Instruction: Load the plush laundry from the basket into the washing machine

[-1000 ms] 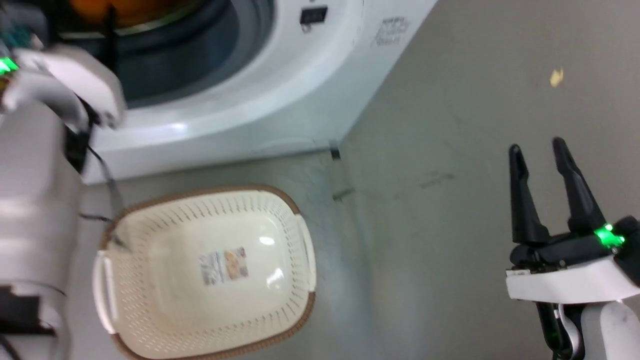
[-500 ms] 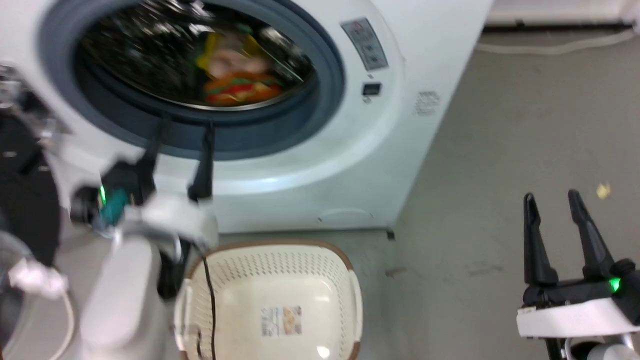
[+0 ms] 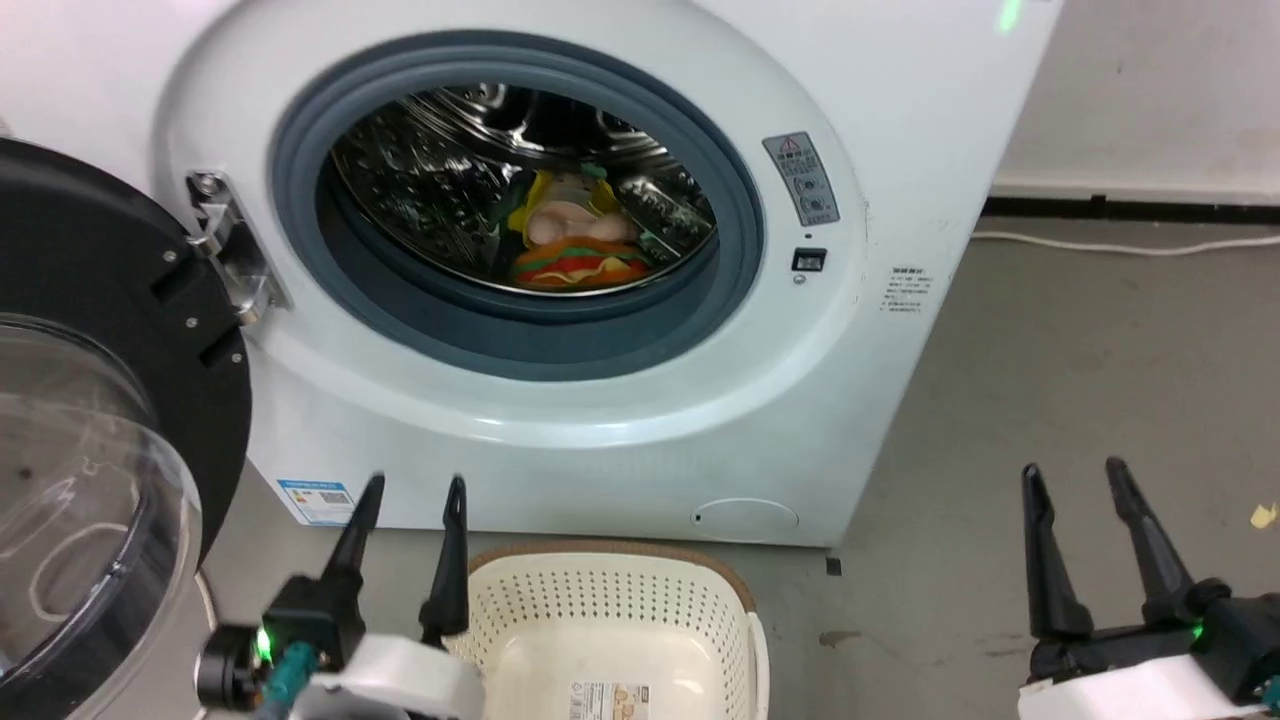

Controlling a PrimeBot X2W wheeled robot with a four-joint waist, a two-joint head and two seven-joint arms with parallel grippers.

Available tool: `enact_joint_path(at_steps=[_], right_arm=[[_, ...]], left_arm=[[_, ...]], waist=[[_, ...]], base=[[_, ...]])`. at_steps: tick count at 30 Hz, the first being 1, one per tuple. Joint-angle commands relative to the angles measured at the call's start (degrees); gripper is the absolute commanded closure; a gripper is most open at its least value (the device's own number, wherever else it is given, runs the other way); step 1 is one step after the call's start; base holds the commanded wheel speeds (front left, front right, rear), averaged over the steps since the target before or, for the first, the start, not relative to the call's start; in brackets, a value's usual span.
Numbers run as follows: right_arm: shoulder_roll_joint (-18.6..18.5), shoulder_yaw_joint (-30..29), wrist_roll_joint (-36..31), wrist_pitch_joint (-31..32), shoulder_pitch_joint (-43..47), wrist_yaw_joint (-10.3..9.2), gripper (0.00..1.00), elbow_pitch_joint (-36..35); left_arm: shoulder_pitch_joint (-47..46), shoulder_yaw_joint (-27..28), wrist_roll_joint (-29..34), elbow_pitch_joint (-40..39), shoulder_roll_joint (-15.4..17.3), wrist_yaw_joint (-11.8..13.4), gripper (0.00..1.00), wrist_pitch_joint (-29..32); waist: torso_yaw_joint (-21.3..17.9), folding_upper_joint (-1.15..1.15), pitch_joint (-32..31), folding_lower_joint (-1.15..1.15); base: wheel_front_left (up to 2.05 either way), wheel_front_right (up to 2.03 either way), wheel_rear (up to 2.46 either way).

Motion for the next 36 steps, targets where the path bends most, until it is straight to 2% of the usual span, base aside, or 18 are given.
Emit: enact_joint_path(at_steps=[1, 7, 17, 18, 36], right_arm=[[-0.08, 0.35, 0.11, -0.26, 1.21, -0.04, 0.0, 0.49], [-0.08, 0.69, -0.09, -0.26, 1.92, -0.04, 0.0, 1.34], [-0.08, 1.55, -0.27, -0.26, 2.08, -0.04, 0.0, 2.79], [0.01, 1.47, -0.1, 0.02, 1.17, 0.01, 1.0, 2.78], [-0.01, 1.56, -1.05, 1.8, 0.73, 0.0, 1.0, 2.86]], left_arm=[[1.67, -0.23, 0.55, -0.43, -0.49, 0.55, 0.0, -0.3], [3.82, -0.97, 1.7, -1.08, -1.18, 1.19, 0.0, -0.3], [3.64, -1.03, 2.45, -1.77, -0.97, 0.0, 0.0, -0.3], [3.18, -1.18, 2.1, -1.71, -1.22, 0.18, 1.0, 0.03], [3.31, -0.08, 3.25, -2.43, -1.7, -0.04, 1.0, 1.81]], waist=[[0.23, 0.0, -0.43, 0.01], [0.55, 0.0, -0.85, 0.01], [0.59, 0.0, -1.13, 0.01], [0.58, 0.0, -1.13, 0.01], [0.54, 0.0, -1.41, 0.01]], base=[[0.0, 0.0, 0.0], [0.0, 0.0, 0.0], [0.0, 0.0, 0.0], [0.0, 0.0, 0.0], [0.0, 0.0, 0.0]])
